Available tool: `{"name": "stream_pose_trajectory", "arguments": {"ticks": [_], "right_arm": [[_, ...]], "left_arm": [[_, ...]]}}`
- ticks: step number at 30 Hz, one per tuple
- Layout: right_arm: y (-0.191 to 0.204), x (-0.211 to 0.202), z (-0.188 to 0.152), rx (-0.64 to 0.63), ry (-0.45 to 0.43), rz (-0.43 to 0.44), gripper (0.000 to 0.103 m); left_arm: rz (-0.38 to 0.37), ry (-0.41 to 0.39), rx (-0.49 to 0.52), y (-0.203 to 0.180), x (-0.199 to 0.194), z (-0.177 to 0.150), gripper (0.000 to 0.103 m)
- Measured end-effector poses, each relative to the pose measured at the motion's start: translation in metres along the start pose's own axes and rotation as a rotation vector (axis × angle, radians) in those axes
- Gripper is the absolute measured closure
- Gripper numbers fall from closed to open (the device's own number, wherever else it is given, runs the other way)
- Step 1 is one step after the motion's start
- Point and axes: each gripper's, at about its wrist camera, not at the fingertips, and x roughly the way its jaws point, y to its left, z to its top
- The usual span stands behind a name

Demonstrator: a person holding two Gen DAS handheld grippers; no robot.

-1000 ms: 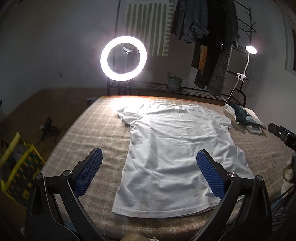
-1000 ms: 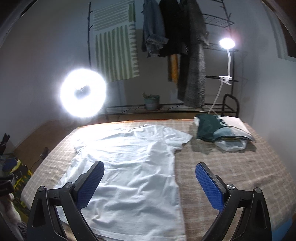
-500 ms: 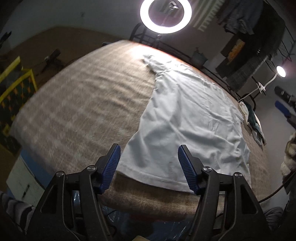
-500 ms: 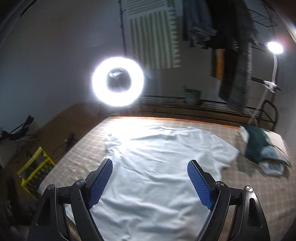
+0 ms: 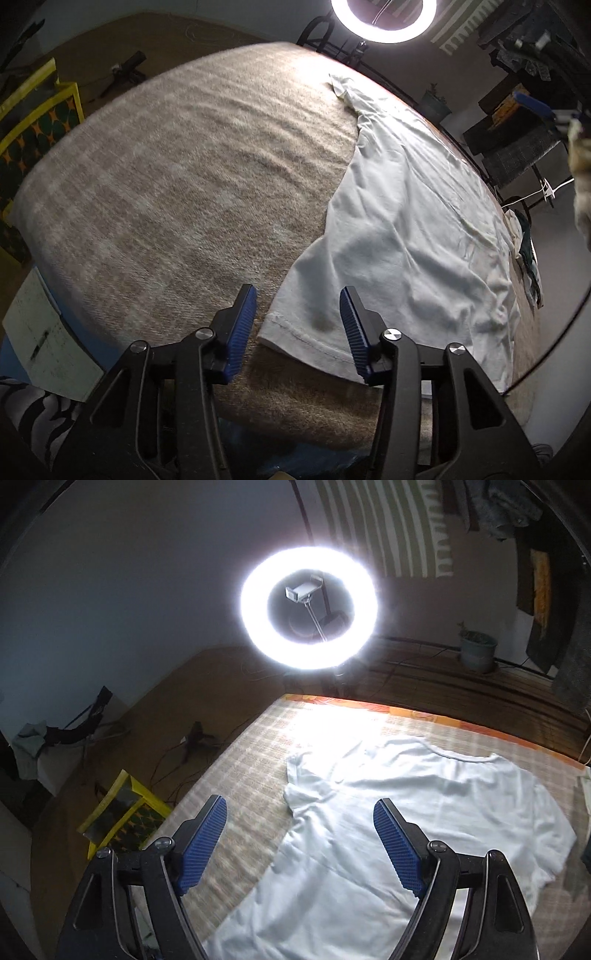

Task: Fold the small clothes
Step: 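Grasp the shirt shoulder edge with the right gripper while the left gripper grasps the hem edge, then fold the gripped shirt side over the shirt's middle with both grippers, then open them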

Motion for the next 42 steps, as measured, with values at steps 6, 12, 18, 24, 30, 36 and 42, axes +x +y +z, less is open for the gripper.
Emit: {"name": "stream_pose_trajectory", "arguments": {"ticks": [6,12,18,24,30,36,42], "right_arm": [[0.004,0.090,0.023,0.015,0.098,-0.021,0.021],[0.008,0.180,0.029,0.041,0.216,-0.036,0.030],[0.023,0.249,0.037,0.022,0.275,-0.066,0.030],[0.037,0.299,0.034,-0.053,0.340,-0.138,0.039],[0.043,0.319,0.026,-0.173,0.386,-0.254,0.060],[0.029,0.307,0.034,-0.193,0.366,-0.272,0.099],[-0.002,0.270,0.056,-0.105,0.279,-0.204,0.100]], "left_arm": [[-0.008,0.012,-0.003,-0.001,0.011,0.003,0.069],[-0.098,0.047,-0.043,0.004,0.017,0.007,0.099],[-0.150,0.040,-0.052,0.001,0.013,0.012,0.101],[-0.159,0.034,-0.073,0.005,0.010,0.015,0.102],[-0.144,0.024,-0.062,0.008,0.008,0.016,0.103],[-0.133,-0.007,-0.014,0.011,-0.003,0.014,0.103],[-0.144,-0.034,0.015,0.005,-0.011,0.012,0.103]]}}
